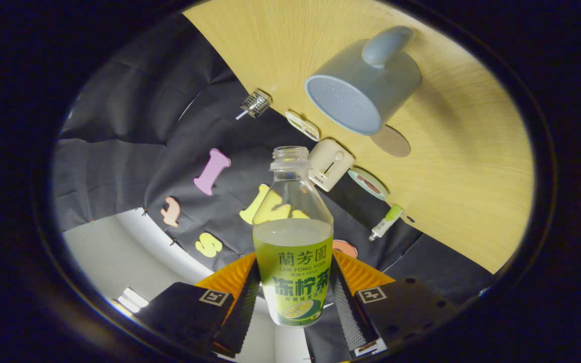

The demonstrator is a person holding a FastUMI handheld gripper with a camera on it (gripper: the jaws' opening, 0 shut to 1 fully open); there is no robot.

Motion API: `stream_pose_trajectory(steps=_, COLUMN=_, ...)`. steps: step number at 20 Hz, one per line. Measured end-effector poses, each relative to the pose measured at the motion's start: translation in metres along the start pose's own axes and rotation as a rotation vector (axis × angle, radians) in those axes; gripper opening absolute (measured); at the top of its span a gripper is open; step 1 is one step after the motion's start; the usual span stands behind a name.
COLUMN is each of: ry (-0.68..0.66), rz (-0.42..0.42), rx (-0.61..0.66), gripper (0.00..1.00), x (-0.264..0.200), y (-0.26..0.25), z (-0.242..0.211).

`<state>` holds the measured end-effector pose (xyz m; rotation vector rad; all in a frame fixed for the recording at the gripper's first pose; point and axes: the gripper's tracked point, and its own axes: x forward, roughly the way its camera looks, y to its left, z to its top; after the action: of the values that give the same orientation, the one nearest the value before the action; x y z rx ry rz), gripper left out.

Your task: Take the bottle from table, then pour the juice into the cup, finally place the bottle on the coaster

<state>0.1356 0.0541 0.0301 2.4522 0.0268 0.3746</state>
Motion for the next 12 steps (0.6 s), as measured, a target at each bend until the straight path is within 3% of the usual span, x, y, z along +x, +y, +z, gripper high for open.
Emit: stream_pose_trajectory(steps=12, ry=-0.017, rz=-0.009, rx=0.015, gripper=0.77, x=-0.0074, y=-0.0014, z=0.0079)
